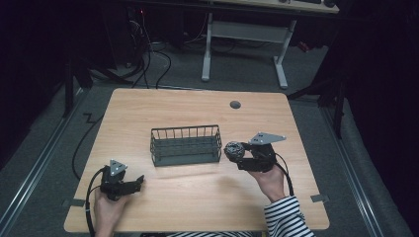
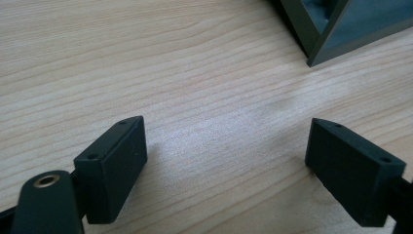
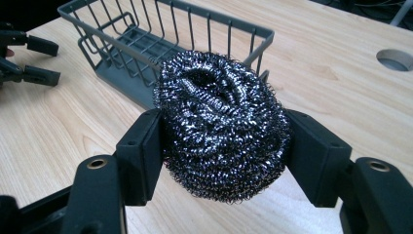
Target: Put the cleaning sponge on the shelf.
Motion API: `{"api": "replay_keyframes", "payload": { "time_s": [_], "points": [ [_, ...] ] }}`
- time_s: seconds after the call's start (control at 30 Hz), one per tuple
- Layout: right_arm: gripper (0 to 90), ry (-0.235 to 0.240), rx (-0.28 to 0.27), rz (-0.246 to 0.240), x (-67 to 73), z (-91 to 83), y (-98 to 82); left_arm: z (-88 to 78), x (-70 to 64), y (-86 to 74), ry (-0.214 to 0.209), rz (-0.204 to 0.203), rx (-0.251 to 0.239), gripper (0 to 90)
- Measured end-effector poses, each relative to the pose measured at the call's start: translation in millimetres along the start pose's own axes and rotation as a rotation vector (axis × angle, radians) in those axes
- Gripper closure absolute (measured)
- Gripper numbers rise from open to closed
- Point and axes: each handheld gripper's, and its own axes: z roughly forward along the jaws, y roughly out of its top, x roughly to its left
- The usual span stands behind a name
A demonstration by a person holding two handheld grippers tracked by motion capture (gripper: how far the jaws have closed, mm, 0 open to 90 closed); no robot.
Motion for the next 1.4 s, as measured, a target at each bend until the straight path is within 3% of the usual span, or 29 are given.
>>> {"api": "replay_keyframes", "payload": {
  "time_s": [0.5,0.8,1.07,1.4],
  "points": [
    [35.9,0.050,-0.010,-0.065,8.1,12.5,49.3,0.0,0.1,0.0,0.001,0.000,0.000,16.2],
    [35.6,0.076,0.064,-0.084,12.1,45.0,76.3,0.0,0.2,0.1,0.001,0.001,0.001,16.2],
    [35.3,0.072,0.121,-0.085,12.2,74.3,84.1,0.0,0.2,0.1,0.001,0.001,0.001,16.2],
    [34.8,0.075,0.214,-0.028,6.4,109.2,80.9,0.0,0.2,0.0,0.001,0.001,0.001,16.2]
  ]
}}
